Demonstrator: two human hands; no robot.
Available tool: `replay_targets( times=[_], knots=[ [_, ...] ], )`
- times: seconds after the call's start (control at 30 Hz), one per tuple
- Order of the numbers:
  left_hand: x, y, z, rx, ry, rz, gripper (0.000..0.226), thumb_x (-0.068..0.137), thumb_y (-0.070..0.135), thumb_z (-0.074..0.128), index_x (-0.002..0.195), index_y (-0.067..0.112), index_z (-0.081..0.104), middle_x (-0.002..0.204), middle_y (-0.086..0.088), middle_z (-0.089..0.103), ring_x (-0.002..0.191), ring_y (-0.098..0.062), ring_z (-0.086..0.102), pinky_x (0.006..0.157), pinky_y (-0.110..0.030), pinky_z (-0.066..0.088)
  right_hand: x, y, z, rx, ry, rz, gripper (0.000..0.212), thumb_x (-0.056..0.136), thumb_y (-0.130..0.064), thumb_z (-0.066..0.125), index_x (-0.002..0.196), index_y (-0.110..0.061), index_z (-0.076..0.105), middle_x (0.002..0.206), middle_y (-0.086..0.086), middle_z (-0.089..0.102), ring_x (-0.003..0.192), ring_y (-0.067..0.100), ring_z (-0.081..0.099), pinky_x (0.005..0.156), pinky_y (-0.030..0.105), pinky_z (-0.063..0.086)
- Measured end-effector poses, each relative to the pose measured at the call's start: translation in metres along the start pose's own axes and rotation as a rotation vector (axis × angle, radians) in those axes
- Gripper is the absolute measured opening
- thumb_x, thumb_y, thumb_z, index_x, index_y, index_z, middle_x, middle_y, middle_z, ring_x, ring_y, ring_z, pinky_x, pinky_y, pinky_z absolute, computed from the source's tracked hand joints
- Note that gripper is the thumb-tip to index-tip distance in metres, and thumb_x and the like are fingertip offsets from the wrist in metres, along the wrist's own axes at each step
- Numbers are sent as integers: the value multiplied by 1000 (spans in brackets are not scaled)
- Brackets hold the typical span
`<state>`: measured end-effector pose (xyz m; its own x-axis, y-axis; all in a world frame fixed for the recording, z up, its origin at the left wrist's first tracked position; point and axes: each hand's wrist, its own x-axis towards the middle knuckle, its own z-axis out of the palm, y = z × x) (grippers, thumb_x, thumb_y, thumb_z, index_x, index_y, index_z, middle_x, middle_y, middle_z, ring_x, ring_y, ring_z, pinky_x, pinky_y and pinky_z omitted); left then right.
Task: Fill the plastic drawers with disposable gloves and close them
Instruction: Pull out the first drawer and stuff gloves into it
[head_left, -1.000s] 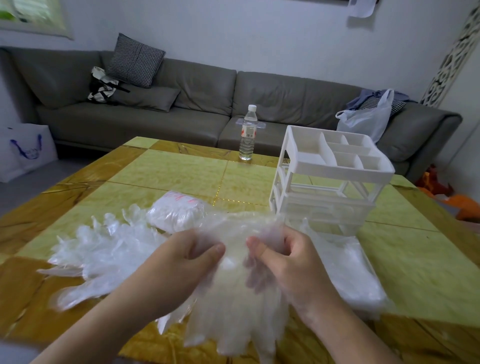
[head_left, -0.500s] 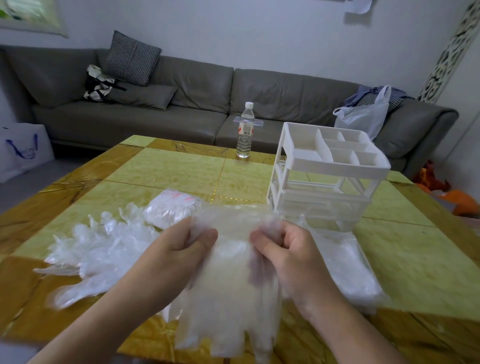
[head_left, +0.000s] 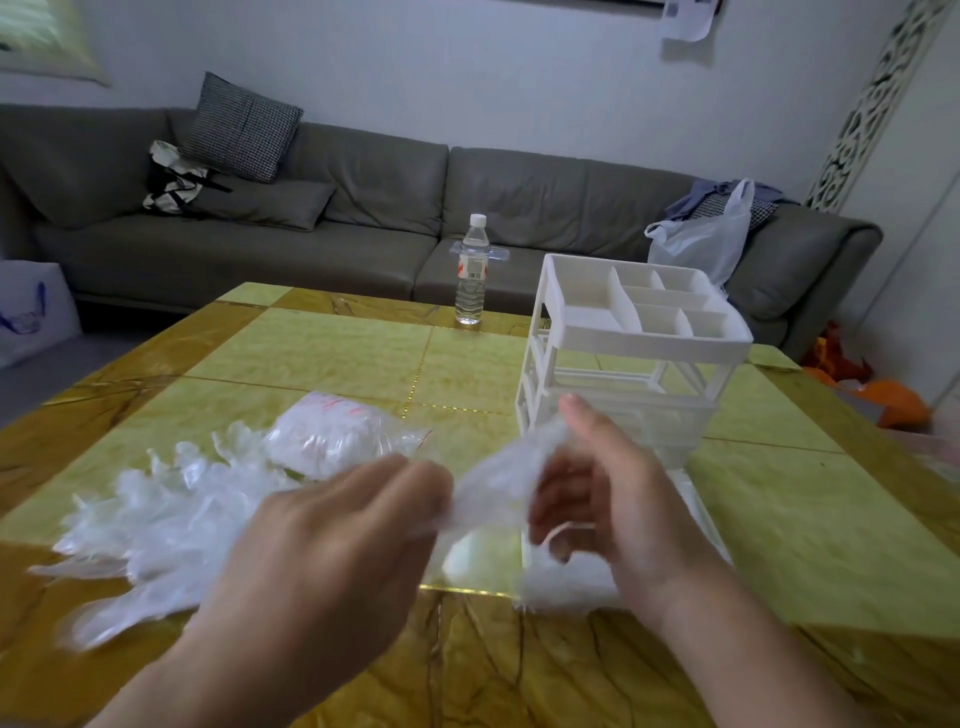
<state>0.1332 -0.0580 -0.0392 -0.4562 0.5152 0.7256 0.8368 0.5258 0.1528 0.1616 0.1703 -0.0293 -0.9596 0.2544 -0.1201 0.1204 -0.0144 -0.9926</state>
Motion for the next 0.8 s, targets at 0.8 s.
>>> replay_targets(
  times=[0.8],
  knots=[
    [3,69,67,-159,-223,179,10,95,30,63,89,26,71,80,12,57,68,-6,57,53,-22,48,32,39,-136,-533,344,-85,27,99,-16,73,74,-10,67,55,-4,66,50,12,65,51,31,51]
  ],
)
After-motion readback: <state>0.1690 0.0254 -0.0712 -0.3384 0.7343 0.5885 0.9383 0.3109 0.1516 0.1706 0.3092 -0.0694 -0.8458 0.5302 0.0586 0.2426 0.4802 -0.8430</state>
